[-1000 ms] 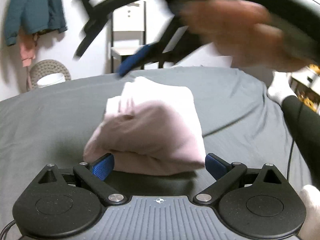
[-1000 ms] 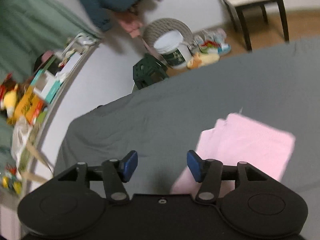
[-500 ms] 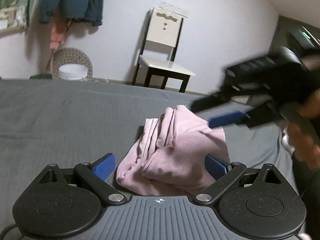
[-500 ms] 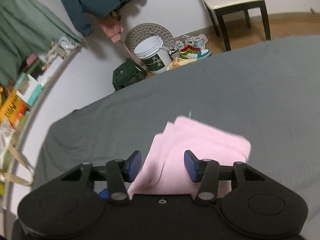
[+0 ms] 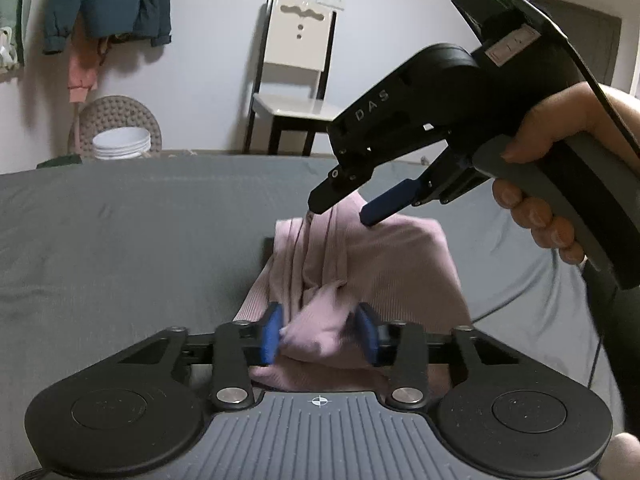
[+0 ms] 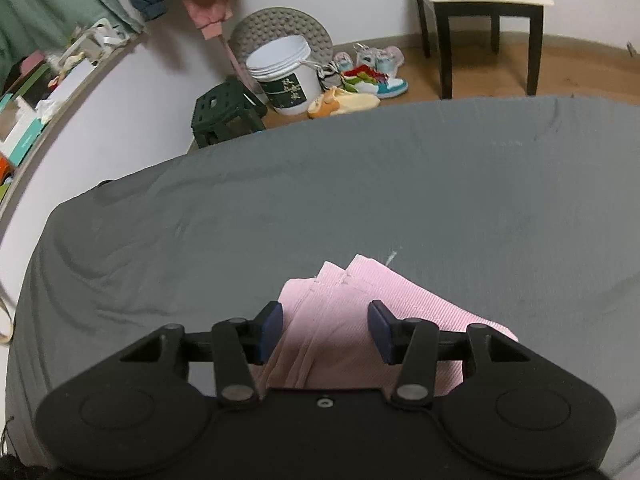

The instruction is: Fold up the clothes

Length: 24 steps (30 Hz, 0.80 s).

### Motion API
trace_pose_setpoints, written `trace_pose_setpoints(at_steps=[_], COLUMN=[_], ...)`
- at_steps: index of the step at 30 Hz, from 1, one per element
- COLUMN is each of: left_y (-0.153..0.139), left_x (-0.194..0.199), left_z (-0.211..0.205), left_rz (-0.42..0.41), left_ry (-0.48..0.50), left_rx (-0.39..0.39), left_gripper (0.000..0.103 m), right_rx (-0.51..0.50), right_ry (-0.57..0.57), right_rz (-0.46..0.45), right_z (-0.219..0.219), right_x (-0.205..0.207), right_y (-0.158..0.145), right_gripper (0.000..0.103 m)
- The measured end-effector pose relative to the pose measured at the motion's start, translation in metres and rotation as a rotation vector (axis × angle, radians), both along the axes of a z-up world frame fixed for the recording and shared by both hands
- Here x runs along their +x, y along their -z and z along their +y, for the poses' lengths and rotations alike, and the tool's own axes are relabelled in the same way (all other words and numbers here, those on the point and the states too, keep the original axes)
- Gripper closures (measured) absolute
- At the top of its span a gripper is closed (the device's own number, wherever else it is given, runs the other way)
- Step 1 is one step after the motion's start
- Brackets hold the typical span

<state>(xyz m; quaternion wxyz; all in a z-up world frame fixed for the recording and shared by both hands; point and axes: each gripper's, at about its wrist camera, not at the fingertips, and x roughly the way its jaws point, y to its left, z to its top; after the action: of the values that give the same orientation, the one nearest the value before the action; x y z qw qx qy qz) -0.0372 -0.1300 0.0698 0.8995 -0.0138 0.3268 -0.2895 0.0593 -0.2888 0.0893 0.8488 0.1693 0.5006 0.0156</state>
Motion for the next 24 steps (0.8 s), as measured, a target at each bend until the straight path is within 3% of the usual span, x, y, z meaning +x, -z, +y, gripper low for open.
trace_pose_setpoints(at_steps=[2,3,4,8,13,18,20,22,24], left_y=[0.006,0.006,0.006,0.002,-0.001,0.004,0.006,0.007,0.008], left_x=[0.001,0.001,0.0,-0.003,-0.006,-0.003,-0.003,-0.003,-0.001], left_z=[0.001,0.001,0.001,0.006,0.014,0.015,0.016,0.016,0.02], left_rz=[0.022,0.011,-0.003,-0.03,-0.034,-0.004,0.007,0.018,0.044], left_ry=[0.003,0.004,0.006,-0.005,-0.031,-0.051,-0.057,-0.062,-0.074], left_rx=[-0.005,0.01,0.028,0.058,0.074,0.071,0.063,0.055,0.025], left_gripper=[0.089,0.095,0.096,0.097,0.097,0.096,0.096,0.096,0.096], right_rx=[-0.01,-0.023,-0.036,-0.001,0.033,0.041,0.09,0.148,0.155], right_ry=[0.005,0.012,0.02,0.026,0.008,0.044,0.061,0.084,0.098], right_rz=[0.003,0.003,0.0,-0.032,-0.058,-0.009,-0.013,-0.059,-0.135], right_z=[0.002,0.003,0.004,0.004,0.01,0.013,0.009,0.002,-0.005], right_x=[0.001,0.003,0.004,-0.001,0.004,0.016,0.017,0.013,0.004], right_y=[0.007,0.01,0.013,0.01,0.002,0.017,0.019,0.013,-0.001], right_gripper=[0.069,0.083,0.088,0.095,0.096,0.095,0.088,0.065,0.056])
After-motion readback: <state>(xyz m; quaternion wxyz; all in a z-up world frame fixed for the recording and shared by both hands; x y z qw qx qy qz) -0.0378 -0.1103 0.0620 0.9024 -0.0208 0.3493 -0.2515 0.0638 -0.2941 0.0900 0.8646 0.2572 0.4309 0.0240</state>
